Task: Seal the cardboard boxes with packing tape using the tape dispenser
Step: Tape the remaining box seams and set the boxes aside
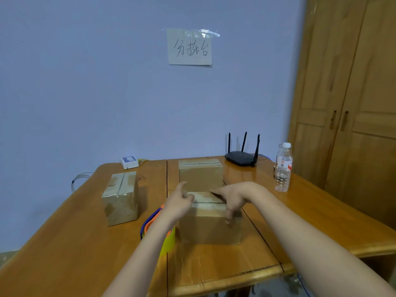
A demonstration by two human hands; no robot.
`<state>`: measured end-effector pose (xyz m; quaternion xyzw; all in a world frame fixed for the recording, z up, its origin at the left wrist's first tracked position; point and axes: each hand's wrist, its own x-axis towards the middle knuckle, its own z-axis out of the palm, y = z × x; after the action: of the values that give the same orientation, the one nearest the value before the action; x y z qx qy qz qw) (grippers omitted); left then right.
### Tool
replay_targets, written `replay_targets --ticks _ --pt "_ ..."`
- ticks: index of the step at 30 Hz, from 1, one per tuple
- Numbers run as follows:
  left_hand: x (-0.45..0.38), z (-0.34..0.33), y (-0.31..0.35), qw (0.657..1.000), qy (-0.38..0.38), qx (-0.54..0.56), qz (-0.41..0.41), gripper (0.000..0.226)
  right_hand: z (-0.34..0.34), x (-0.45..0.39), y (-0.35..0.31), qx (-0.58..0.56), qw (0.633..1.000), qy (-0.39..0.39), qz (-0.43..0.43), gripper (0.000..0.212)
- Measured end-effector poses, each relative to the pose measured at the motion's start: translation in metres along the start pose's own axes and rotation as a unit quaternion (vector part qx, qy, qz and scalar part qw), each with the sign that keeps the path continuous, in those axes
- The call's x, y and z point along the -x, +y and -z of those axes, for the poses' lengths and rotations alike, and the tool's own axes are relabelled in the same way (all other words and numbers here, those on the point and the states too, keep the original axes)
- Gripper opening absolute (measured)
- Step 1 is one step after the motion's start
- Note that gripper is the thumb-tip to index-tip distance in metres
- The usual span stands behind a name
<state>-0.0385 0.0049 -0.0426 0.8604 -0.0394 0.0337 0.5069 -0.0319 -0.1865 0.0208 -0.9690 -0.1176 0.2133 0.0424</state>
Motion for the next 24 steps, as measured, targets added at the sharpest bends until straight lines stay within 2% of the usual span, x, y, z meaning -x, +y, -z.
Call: replay_targets --ticks 3,5,6,8,11,13,14,16,19,22,24 --pt "0.000 -0.003 -0.004 0.997 -0.020 -0.077 0.007 0.053 0.000 0.002 0.003 0.049 0.999 -0.013 0.005 0.108" --pt "0.004 -0.001 -0.005 0.992 -0.048 -0.113 0.023 0.028 -0.004 -0.004 0.003 0.042 0.998 0.051 -0.004 0.092" --pt "0.008 -0.001 -0.005 0.989 -0.064 -0.128 0.031 0.028 -0.007 -0.010 0.004 0.012 0.994 0.109 -0.026 0.086" --pt "0.013 -0.001 -0.010 0.988 -0.073 -0.132 0.043 0.047 -0.012 -0.019 0.009 -0.071 0.974 0.202 -0.067 0.077" --pt "0.018 0.000 -0.020 0.993 -0.085 -0.071 0.041 0.050 -0.022 -0.020 0.012 -0.224 0.944 0.217 -0.108 0.047" --pt "0.014 -0.002 -0.021 0.998 -0.056 -0.019 0.033 0.039 -0.031 -0.017 0.010 -0.366 0.902 0.192 -0.123 0.035" --pt "0.013 -0.003 -0.019 0.999 -0.035 -0.002 0.024 0.039 -0.036 -0.016 0.009 -0.425 0.881 0.171 -0.114 0.035" --pt "0.007 -0.008 -0.011 0.999 -0.013 0.030 0.022 0.052 -0.041 -0.013 0.009 -0.469 0.864 0.152 -0.097 0.033" --pt "0.005 -0.015 0.001 0.992 -0.057 0.098 0.049 0.066 -0.043 -0.004 0.011 -0.464 0.870 0.150 -0.069 0.039" --pt "0.013 -0.020 -0.003 0.988 -0.118 0.099 0.012 0.069 -0.052 -0.002 0.020 -0.401 0.903 0.151 -0.035 0.080" --pt "0.014 -0.025 -0.016 0.986 -0.120 0.118 0.011 0.080 -0.064 -0.004 0.021 -0.403 0.902 0.156 -0.010 0.097"
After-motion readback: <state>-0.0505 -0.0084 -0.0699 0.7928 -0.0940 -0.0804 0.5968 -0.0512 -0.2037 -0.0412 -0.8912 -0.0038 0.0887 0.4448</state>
